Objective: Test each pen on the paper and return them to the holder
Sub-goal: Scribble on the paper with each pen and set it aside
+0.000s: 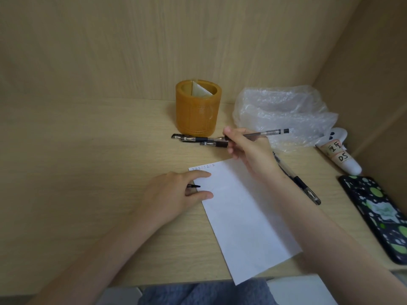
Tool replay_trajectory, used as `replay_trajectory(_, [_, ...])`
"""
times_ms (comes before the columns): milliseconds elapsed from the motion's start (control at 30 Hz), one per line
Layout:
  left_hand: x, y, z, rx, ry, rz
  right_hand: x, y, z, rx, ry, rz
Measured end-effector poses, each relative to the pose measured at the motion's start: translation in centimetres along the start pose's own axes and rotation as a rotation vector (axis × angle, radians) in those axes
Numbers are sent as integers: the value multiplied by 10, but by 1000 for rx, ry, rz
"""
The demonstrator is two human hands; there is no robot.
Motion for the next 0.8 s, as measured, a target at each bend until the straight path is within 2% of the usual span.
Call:
replay_trajectory(167, [-2,4,-10,20,488,11,1,21,5,-31,-200,119])
replay_trajectory(267, [2,6,-14,2,617,70,-2,36,14,-81,-198,111])
replay_trajectory(433, [12,7,-13,-41,637,144,-9,50,22,-86,-110,53])
replay_trajectory(800, [25,9,-9,-83,562,157,-4,56,37,-147,38,21])
Point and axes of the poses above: each hand's wrist, its own y-axis away from the middle knuckle, its own z-axis out of the palm, x = y × z, the point moved 8 cm from there along -y, towards the middle knuckle, and after that the axes turned 5 degrees about -x, right-handed, at the moved point
